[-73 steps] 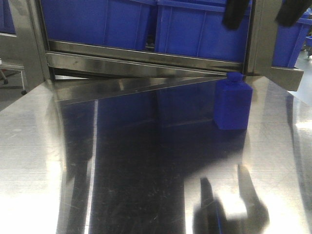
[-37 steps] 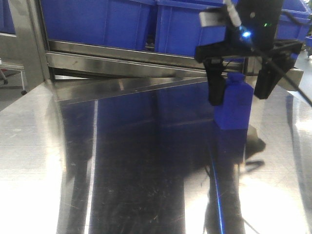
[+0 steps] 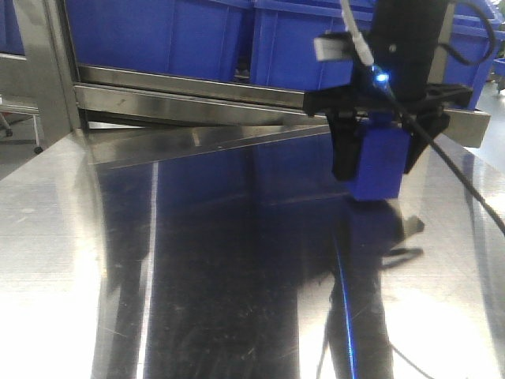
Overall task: Pick and sort blue part to right shelf
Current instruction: 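Close the right gripper on the blue part and lift it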
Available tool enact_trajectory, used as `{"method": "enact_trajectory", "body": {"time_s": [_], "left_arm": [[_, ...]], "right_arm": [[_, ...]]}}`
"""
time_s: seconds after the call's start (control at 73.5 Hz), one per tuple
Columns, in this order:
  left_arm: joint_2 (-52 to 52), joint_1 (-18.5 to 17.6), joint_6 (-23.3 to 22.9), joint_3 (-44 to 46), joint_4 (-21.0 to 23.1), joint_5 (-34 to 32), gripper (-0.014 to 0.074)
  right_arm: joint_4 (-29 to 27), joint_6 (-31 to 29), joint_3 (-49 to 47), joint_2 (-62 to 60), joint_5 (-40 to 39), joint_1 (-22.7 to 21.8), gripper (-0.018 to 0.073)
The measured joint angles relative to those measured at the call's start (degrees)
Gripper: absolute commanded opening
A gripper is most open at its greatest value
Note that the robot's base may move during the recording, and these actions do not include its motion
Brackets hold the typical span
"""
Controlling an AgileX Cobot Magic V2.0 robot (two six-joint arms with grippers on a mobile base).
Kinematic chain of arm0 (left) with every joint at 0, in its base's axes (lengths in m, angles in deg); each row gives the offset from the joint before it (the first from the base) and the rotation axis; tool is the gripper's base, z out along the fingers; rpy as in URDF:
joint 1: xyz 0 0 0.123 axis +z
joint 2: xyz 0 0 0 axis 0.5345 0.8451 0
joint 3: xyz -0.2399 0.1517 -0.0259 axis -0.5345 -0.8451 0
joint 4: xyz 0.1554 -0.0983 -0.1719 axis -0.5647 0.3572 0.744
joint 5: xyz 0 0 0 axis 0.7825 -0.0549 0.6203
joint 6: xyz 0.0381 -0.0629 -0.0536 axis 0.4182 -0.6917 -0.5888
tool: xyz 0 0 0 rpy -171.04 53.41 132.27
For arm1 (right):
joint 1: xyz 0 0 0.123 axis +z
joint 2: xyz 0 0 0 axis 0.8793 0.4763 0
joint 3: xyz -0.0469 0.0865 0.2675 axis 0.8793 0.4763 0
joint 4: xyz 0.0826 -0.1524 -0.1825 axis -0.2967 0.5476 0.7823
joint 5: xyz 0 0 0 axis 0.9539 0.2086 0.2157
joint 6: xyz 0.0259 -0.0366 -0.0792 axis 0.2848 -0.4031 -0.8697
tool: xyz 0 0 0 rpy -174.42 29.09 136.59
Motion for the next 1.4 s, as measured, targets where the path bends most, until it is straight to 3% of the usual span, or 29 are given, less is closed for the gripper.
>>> {"method": "enact_trajectory", "body": {"time_s": [0.231, 0.681, 0.926, 1.402], "left_arm": [[0.00, 0.00, 0.00, 0.00, 0.00, 0.00, 0.0335], [0.00, 0.00, 0.00, 0.00, 0.00, 0.00, 0.0334], [0.00, 0.00, 0.00, 0.00, 0.00, 0.00, 0.0334], [0.00, 0.00, 0.00, 0.00, 0.00, 0.00, 0.0333]], "right_arm": [[0.34, 0.00, 4.24, -10.72, -4.57, 0.00, 0.0288], [6.76, 0.00, 38.82, -45.06, -23.21, 0.00, 0.0288], [9.28, 0.00, 52.28, -63.37, -26.94, 0.00, 0.0288], [12.16, 0.00, 56.84, -96.27, -26.70, 0.00, 0.0288]]}}
